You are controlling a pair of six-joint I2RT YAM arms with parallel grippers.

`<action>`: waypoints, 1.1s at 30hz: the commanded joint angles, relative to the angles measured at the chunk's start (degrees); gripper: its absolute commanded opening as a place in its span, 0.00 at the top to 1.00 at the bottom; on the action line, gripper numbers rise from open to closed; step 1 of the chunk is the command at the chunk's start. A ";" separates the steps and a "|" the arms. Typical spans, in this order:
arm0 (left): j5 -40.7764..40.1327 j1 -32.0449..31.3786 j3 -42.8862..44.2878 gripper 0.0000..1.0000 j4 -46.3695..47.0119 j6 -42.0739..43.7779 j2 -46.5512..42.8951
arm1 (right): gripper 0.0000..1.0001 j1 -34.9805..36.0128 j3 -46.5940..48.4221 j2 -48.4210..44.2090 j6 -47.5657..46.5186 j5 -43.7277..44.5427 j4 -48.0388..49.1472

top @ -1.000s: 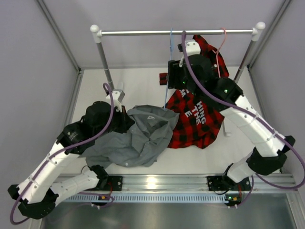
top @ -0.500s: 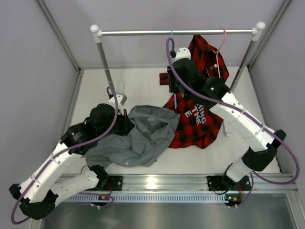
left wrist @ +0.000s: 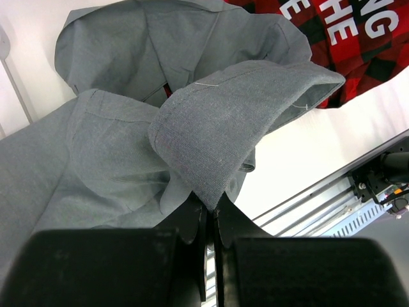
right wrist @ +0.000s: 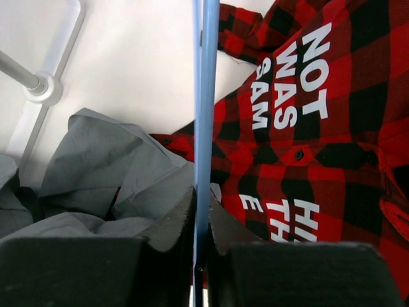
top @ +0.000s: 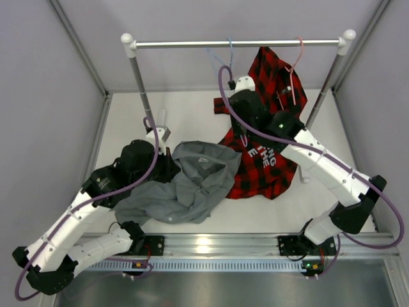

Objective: Place the shirt on the hanger

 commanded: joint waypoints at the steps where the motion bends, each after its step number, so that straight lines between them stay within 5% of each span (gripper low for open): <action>1: 0.45 0.18 -0.79 1.00 2.35 -0.09 -1.05 | 0.96 0.41 -0.93 -3.81 -1.50 1.88 4.65; 33: -4.64 0.18 -6.68 1.00 9.29 -4.83 -3.16 | 1.00 0.14 1.70 -9.52 -4.75 -4.00 16.17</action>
